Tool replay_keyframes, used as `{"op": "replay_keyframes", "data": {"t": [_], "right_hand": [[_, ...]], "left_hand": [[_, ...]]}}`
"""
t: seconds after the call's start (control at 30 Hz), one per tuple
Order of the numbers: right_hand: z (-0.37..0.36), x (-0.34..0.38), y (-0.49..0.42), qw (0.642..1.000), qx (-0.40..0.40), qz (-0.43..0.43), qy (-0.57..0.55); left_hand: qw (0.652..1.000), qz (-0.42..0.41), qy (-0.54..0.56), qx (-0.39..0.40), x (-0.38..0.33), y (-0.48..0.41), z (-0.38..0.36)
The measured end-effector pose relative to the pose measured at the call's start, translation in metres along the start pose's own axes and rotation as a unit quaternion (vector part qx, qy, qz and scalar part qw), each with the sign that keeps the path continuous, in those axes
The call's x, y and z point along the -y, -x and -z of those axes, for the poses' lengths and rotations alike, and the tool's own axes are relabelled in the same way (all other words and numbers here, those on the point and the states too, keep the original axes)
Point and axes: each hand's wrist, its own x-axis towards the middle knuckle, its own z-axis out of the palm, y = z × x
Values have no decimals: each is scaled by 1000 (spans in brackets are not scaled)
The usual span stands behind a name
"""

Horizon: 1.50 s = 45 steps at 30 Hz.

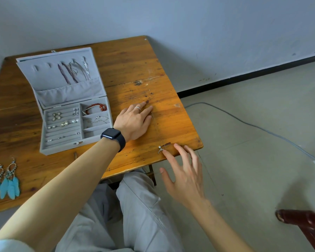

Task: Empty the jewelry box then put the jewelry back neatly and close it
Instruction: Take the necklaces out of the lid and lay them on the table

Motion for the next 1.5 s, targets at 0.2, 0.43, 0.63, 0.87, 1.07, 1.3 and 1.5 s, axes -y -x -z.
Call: {"op": "replay_keyframes", "data": {"t": [0.2, 0.43, 0.63, 0.87, 1.07, 1.3, 1.5], "right_hand": [[3, -5, 1, 1000, 6, 9, -12], [23, -7, -20, 999, -28, 34, -27], [41, 17, -68, 995, -31, 84, -38], [38, 79, -112, 990, 7, 137, -44], [24, 132, -141, 980, 28, 196, -27], [13, 170, -186, 970, 34, 242, -16], [-5, 188, -240, 963, -7, 268, -14]], "left_hand": [[1000, -1, 15, 1, 2, 2, 5], [999, 13, 12, -41, 6, 34, 21], [994, 41, 35, -98, 21, 95, 30], [984, 105, 29, -142, 51, 149, 41], [974, 150, 29, -167, 92, 177, 55], [964, 180, 33, -192, 137, 178, 75], [959, 200, 36, -195, 176, 147, 92]]}}
